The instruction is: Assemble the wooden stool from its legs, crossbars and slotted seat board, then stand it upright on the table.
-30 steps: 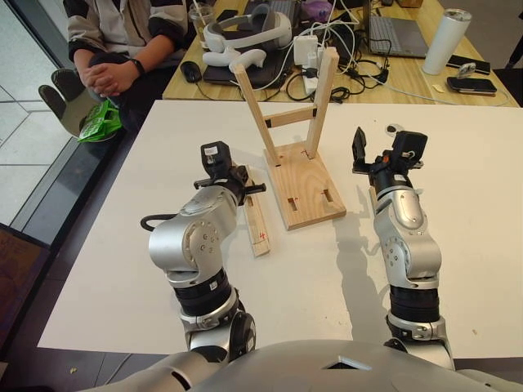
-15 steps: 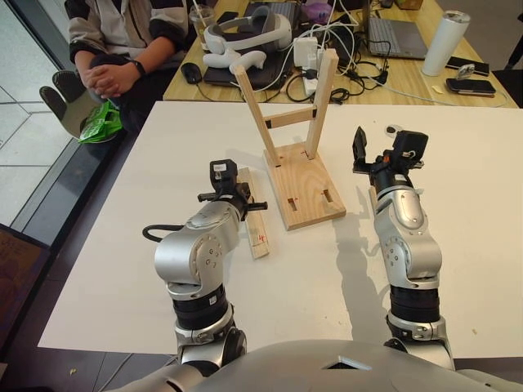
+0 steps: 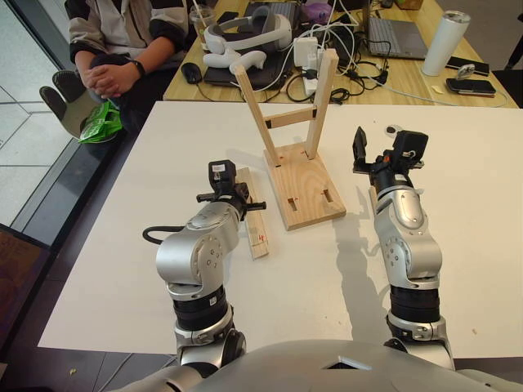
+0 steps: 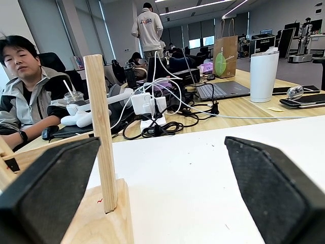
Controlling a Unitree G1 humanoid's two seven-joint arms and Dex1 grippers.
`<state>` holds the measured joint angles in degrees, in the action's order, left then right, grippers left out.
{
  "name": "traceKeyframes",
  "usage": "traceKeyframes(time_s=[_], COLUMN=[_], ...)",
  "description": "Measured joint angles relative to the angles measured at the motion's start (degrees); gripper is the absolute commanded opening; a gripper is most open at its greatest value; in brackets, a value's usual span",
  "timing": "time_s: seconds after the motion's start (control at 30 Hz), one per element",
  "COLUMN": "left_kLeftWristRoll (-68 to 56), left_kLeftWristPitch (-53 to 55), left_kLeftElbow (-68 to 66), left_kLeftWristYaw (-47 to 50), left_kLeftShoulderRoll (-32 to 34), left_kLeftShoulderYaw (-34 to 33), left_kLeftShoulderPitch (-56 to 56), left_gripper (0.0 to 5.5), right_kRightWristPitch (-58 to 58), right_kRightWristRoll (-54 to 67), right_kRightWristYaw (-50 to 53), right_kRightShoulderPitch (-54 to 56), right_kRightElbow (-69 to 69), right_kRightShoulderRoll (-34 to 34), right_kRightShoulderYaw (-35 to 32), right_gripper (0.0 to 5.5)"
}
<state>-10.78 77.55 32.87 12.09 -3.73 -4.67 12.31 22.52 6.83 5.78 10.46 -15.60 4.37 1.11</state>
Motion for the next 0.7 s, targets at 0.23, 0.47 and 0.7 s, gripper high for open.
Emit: traceKeyframes(time_s=[0.23,0.47,0.7], left_kLeftWristRoll=[1.3,4.6,5.1], left_kLeftWristPitch=[-0.4,-2.6,-2.0], left_kLeftElbow=[-3.0,-9.6,-9.2], left_kLeftWristYaw=[-1.7,4.1,5.2], left_kLeftShoulderRoll=[1.9,-3.0,-3.0], left_kLeftShoulderYaw=[0.8,-12.4,-13.4], left_kLeftShoulderPitch=[0.3,5.6,5.6], left_gripper=[0.41,0.41,0.41], right_kRightWristPitch=[0.0,-0.4,-0.6], right_kRightWristRoll=[-0.6,-0.6,-0.6], right_kRightWristYaw=[0.5,1.3,1.6], right_kRightShoulderPitch=[0.0,0.0,0.2], right_kRightElbow=[0.0,0.0,0.2], right_kRightShoulderRoll=[0.0,0.0,0.0], right_kRightShoulderYaw=[0.0,0.6,0.6], right_gripper=[4.53,4.53,4.53])
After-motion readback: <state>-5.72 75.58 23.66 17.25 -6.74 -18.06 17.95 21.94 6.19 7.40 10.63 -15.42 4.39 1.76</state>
